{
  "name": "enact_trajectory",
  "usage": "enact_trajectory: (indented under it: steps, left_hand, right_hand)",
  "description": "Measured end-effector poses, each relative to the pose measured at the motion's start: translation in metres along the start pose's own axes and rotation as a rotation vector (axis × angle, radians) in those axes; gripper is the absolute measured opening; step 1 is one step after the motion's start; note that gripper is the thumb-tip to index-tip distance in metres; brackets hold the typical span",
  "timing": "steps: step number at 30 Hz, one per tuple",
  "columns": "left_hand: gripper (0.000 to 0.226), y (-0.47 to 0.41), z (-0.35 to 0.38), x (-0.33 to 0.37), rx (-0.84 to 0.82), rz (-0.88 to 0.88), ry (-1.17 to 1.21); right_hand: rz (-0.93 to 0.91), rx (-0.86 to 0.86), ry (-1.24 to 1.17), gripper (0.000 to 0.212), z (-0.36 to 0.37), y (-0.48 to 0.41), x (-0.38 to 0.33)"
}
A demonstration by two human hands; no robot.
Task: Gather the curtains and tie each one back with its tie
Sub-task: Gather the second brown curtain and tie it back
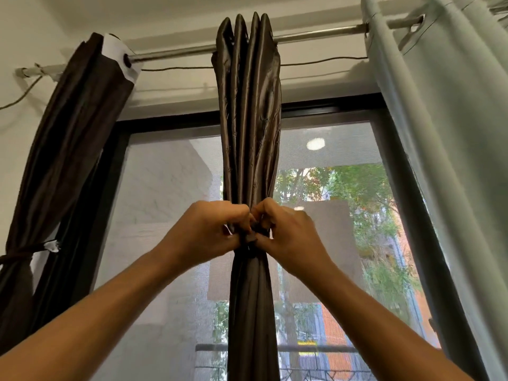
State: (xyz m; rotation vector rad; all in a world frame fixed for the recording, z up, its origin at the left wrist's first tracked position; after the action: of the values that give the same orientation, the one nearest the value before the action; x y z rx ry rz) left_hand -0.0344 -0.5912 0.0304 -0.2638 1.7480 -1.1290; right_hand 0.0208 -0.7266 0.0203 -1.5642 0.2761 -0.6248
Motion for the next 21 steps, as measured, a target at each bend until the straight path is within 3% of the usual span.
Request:
enact_trajectory:
  steps: [2, 5, 7, 9, 13, 16, 18, 21]
  left_hand:
    - [0.019, 0.005, 0.002, 0.012, -0.004, 0.167, -0.143]
    - [0.007, 0.014, 0.006, 0.024, -0.037, 0.352, -0.262]
    - [0.008, 0.019, 0.004, 0.027, -0.019, 0.412, -0.308]
    - [0.012, 0.02, 0.003, 0.03, 0.011, 0.454, -0.34]
    - [0.017, 0.02, 0.011, 0.035, 0.026, 0.533, -0.398]
    - [0.019, 0.02, 0.013, 0.037, 0.029, 0.555, -0.418]
    - [0.018, 0.019, 0.012, 0.038, 0.036, 0.549, -0.412]
    - [0.014, 0.018, 0.013, 0.038, 0.045, 0.464, -0.37]
  right_hand:
    - [0.082, -0.075, -0.104, 0.021, -0.003, -0.001, 0.004]
    - [0.303, -0.389, -0.367, 0.018, -0.003, -0.001, 0.014]
    - [0.488, -0.559, -0.568, 0.015, -0.005, 0.001, 0.022]
    - [0.608, -0.631, -0.615, 0.014, -0.008, 0.001, 0.028]
    - [0.693, -0.649, -0.51, 0.03, -0.005, -0.008, 0.027]
    - [0.716, -0.65, -0.445, 0.019, -0.002, -0.012, 0.023]
    - [0.808, -0.609, -0.54, 0.011, 0.0, -0.009, 0.023]
    - [0.96, -0.469, -0.795, 0.02, 0.003, -0.001, 0.026]
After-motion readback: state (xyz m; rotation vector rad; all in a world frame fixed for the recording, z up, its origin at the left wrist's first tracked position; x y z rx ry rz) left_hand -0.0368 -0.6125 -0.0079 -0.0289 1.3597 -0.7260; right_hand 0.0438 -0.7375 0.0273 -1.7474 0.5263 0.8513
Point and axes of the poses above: each hand's wrist, its own y-axis away from the middle knuckle, its own z-axis out of the palm, x = y × z, the point moved 4 cm from there along -y, towards the middle knuckle, and after that the axes turned 13 degrees about x, right-handed, at the moved point
